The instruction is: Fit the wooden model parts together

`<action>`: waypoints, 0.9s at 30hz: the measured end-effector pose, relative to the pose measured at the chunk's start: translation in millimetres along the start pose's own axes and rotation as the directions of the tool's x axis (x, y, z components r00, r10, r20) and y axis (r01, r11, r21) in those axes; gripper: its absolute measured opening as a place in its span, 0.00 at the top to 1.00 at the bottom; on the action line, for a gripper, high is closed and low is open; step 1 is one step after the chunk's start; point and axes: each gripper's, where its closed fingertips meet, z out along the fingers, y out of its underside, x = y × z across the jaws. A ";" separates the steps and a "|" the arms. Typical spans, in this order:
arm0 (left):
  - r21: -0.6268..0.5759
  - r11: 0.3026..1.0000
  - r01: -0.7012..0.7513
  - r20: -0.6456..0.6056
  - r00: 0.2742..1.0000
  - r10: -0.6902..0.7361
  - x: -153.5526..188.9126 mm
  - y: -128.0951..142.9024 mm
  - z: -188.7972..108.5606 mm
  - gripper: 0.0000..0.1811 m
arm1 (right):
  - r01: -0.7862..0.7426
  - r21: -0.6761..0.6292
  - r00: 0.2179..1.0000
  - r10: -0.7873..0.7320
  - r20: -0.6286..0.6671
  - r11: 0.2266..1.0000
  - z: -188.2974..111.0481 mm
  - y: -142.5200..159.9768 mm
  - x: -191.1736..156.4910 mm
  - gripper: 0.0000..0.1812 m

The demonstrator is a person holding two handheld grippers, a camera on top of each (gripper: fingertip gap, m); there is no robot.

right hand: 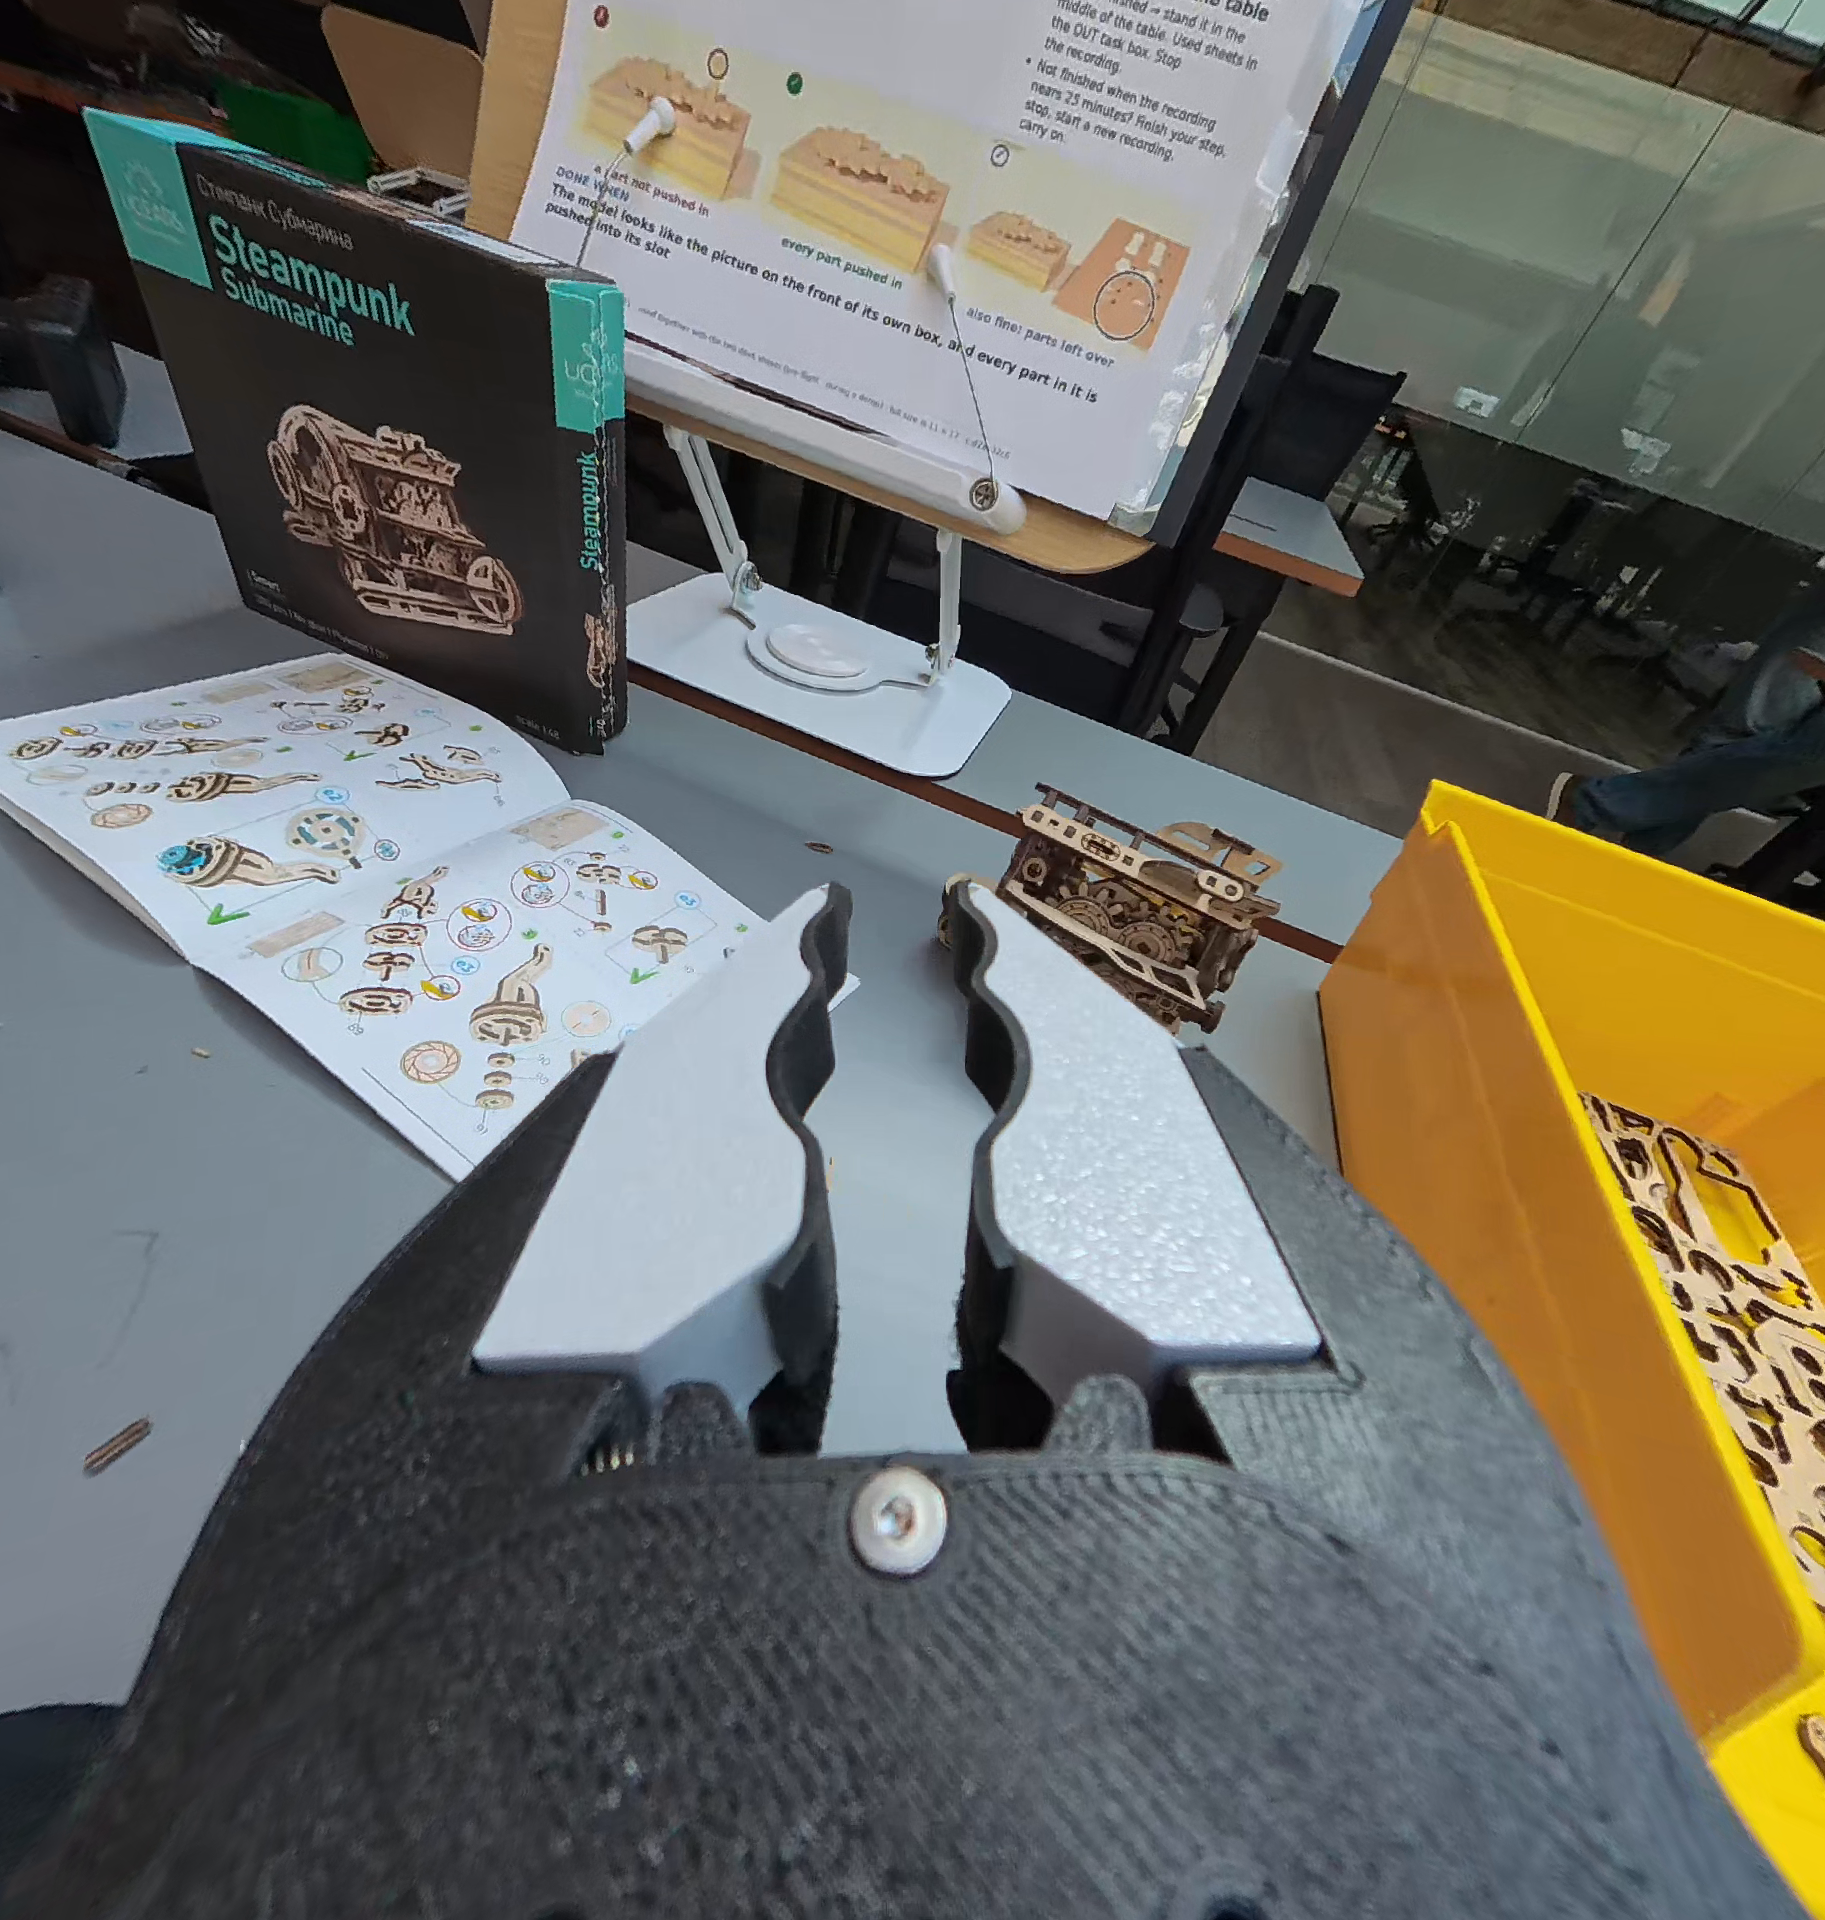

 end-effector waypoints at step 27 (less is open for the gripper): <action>-0.189 0.979 0.076 -0.072 0.993 -0.091 74.0 -118.3 159.5 0.95 | 0.042 -0.028 0.999 -0.042 0.007 0.999 6.5 15.9 -0.1 0.89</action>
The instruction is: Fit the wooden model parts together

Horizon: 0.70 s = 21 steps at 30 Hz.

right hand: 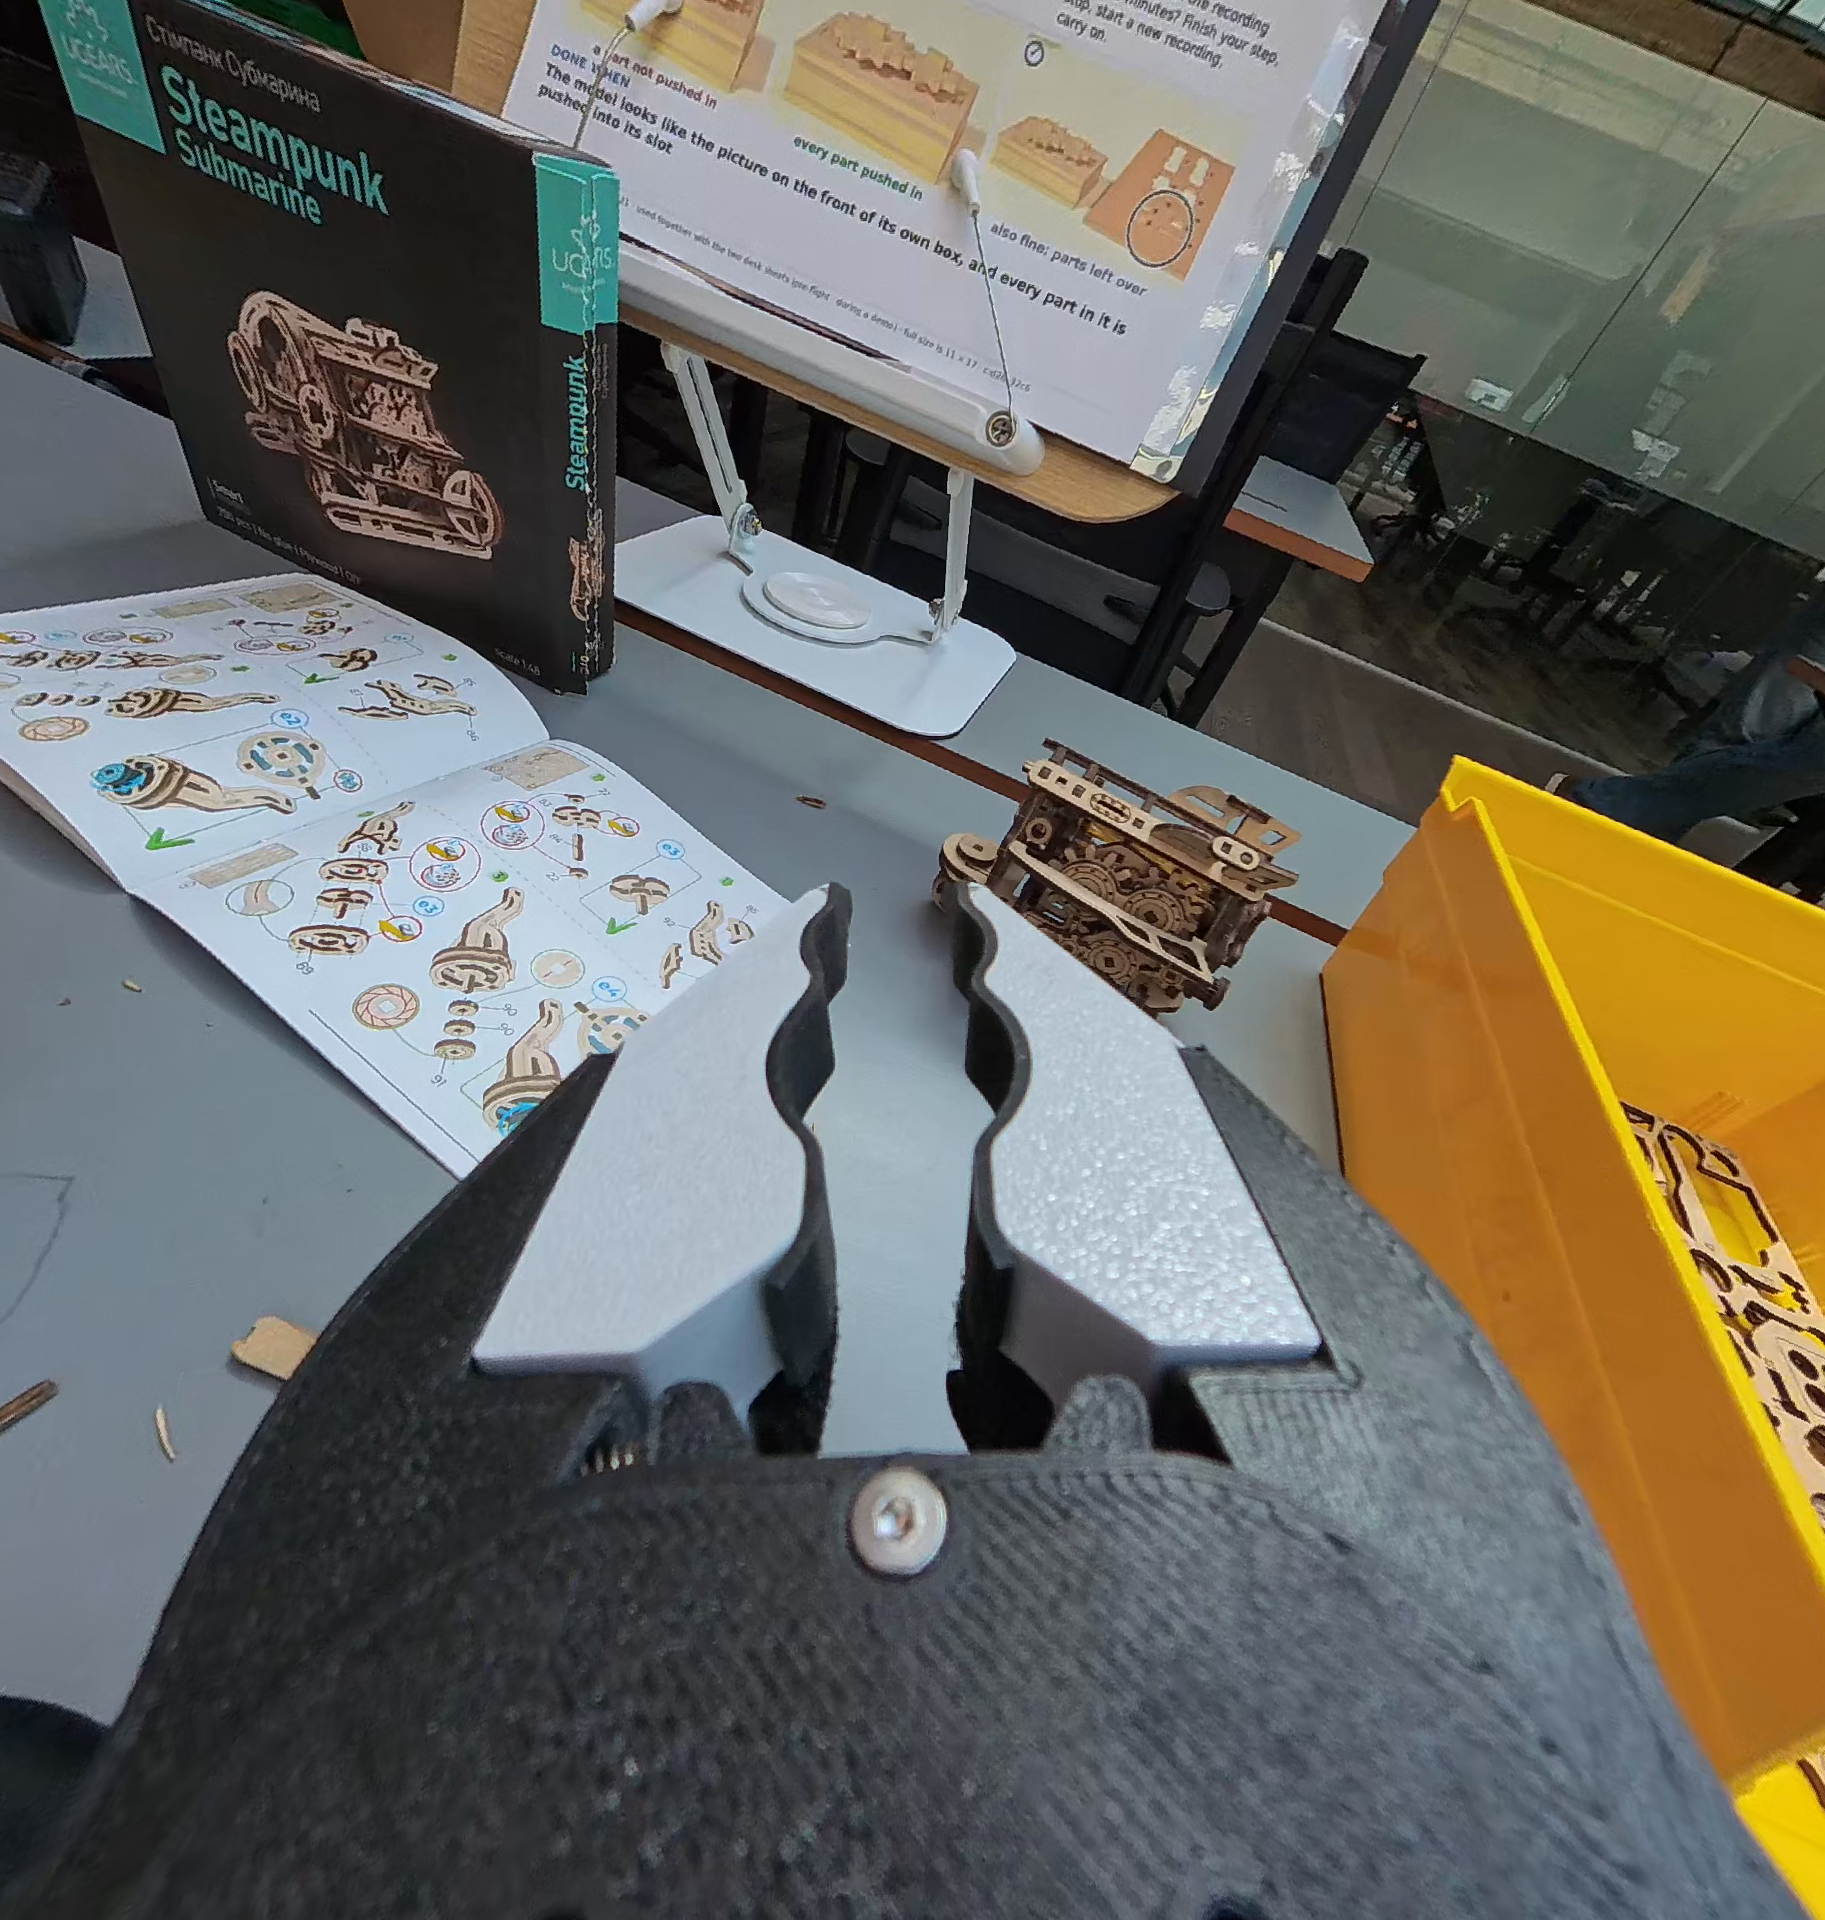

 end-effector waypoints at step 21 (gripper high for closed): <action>0.041 0.998 0.038 0.074 0.996 -0.041 -16.1 -7.9 10.5 0.95 | 0.063 -0.017 0.998 -0.062 0.029 0.998 3.2 0.5 -12.3 0.90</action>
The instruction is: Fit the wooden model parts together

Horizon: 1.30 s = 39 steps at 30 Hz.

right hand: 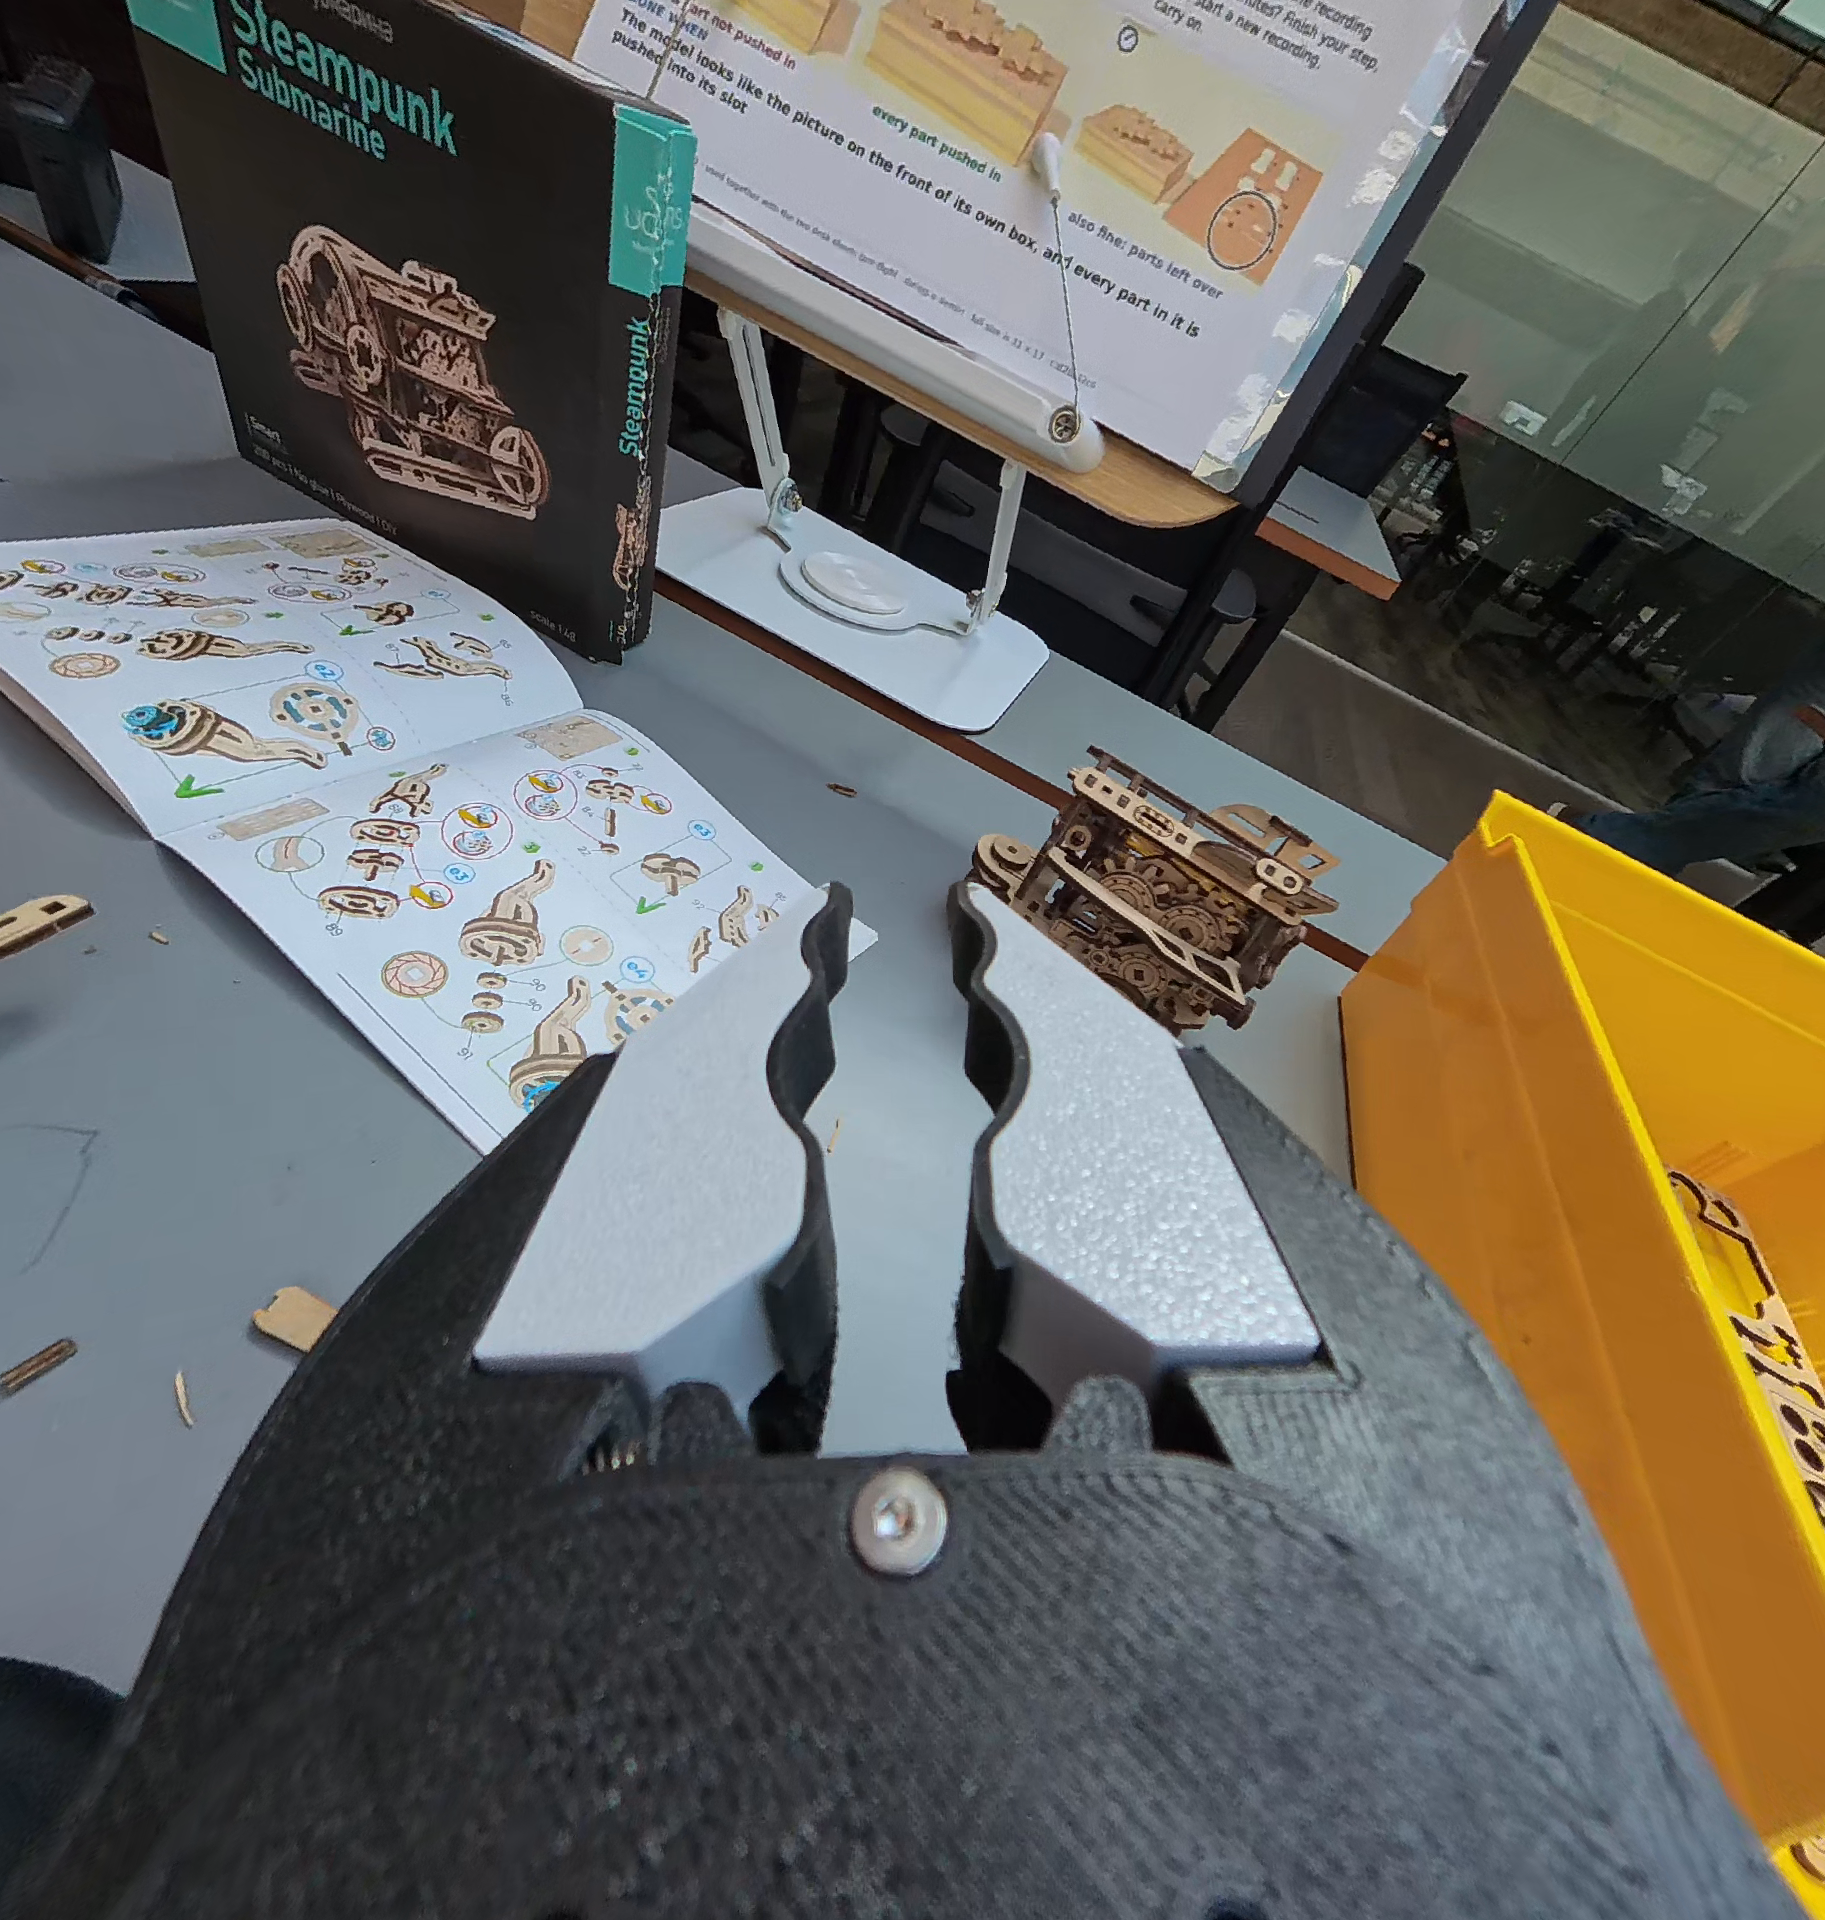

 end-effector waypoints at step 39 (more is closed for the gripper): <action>0.212 0.977 -0.015 0.030 1.000 0.009 -47.6 69.6 -62.2 0.91 | 0.067 -0.019 0.998 -0.067 0.003 0.998 -0.6 -1.1 -4.9 0.90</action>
